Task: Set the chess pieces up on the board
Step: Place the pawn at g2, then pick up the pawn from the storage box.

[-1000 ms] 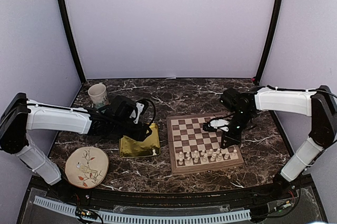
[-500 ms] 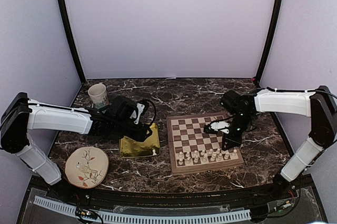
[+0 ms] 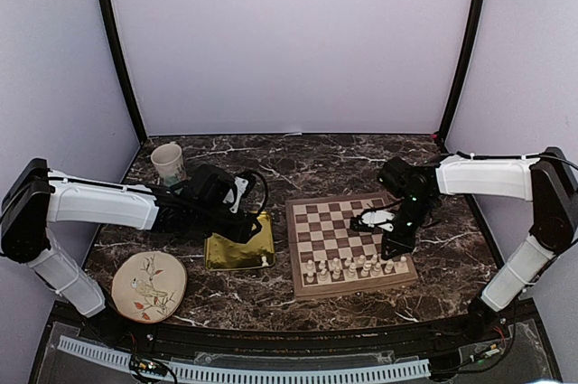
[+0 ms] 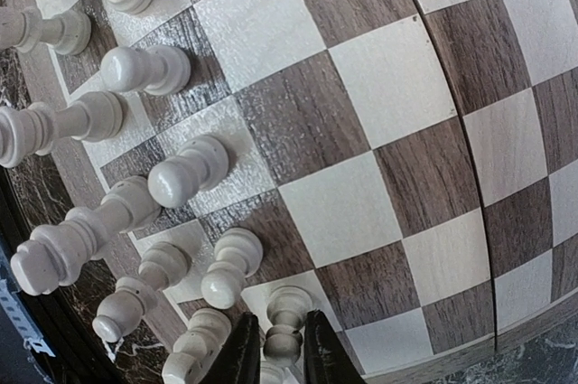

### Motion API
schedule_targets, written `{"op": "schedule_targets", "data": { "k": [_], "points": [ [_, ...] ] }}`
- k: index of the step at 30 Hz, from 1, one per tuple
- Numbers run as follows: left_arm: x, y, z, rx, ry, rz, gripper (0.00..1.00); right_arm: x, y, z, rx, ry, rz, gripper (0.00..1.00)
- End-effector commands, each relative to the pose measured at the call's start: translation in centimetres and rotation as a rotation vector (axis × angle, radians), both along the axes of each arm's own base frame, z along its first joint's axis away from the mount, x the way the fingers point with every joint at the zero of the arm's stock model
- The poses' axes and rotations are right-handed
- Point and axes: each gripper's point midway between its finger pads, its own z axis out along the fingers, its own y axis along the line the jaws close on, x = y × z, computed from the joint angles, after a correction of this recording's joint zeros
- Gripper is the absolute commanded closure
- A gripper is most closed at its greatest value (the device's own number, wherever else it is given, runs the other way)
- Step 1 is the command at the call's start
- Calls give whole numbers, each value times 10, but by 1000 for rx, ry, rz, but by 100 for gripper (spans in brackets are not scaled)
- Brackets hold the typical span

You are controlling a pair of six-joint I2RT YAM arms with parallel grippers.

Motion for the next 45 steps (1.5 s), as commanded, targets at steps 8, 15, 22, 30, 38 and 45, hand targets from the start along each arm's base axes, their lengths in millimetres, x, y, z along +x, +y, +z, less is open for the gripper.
{"op": "schedule_targets", "data": {
  "k": [8, 15, 22, 30, 38, 45],
  "points": [
    [3, 4, 5, -2, 15, 36, 48, 3, 6, 18, 40, -9, -12, 77],
    [-10, 25, -12, 81, 144, 138, 48, 28, 26, 66, 145, -62, -46, 74],
    [-33, 22, -27, 39, 340, 269, 51, 49, 34, 66, 222, -159, -146, 73],
    [-50, -5, -43, 71, 470, 265, 55, 49, 33, 61, 281, -185, -152, 73],
    [-56, -21, -54, 115, 541, 281, 57, 44, 35, 58, 354, -174, -153, 73],
    [-56, -23, -61, 163, 560, 284, 63, 40, 38, 58, 380, -161, -140, 73]
  ]
}}
